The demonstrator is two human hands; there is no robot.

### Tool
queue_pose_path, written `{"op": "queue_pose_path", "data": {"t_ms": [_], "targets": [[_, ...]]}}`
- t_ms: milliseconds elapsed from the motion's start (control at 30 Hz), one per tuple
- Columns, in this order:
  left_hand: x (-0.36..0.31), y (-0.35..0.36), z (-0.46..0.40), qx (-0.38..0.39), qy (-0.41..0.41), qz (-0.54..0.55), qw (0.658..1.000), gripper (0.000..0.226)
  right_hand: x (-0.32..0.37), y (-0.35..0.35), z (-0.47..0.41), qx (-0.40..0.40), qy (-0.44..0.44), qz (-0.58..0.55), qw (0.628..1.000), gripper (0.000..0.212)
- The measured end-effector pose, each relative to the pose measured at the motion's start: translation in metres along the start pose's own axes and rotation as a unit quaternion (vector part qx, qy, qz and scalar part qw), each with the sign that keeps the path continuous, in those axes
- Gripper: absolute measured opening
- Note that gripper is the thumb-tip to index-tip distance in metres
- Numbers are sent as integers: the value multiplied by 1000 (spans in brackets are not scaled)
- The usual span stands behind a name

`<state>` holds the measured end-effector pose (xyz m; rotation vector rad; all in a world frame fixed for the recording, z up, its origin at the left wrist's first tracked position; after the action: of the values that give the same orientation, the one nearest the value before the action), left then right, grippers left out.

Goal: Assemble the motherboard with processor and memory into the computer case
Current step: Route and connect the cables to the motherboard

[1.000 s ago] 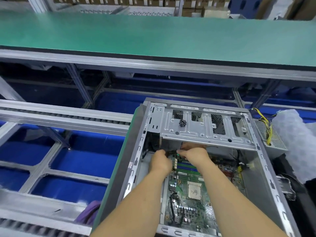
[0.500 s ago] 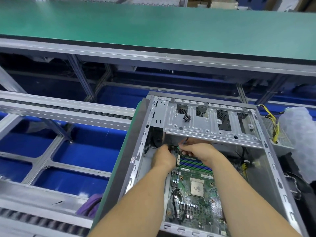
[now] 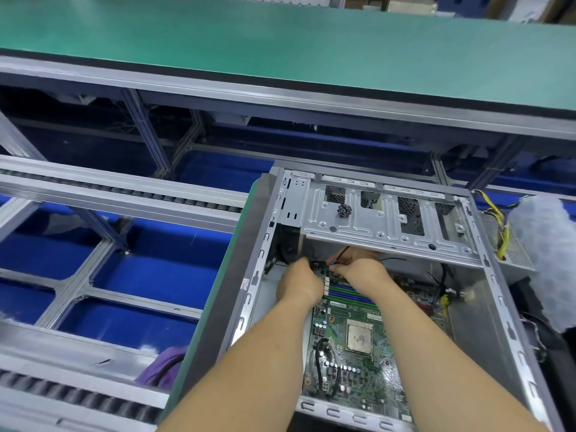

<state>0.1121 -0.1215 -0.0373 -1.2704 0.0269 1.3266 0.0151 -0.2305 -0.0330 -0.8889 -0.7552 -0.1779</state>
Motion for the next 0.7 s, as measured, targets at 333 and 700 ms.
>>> {"op": "queue_pose_path", "data": {"t_ms": [333,700], "targets": [[-2,0,0,3,1,-21,1000,24,-1,6,-6,-21,-7,51,998,4],[3,2,0,-5,11,-15,1000,27,1,11,-7,-20,-19,40,999,9]]}}
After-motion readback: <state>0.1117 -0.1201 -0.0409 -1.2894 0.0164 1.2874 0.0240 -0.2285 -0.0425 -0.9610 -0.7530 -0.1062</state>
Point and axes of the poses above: each hand's wrist, its own z-axis away from the middle knuckle, its own y-axis out of the palm, x = y × z, the point moved 2 cm from there along -z, towards the middle knuckle, and after that the axes turned 3 degrees about y, right-handed, at the moved point
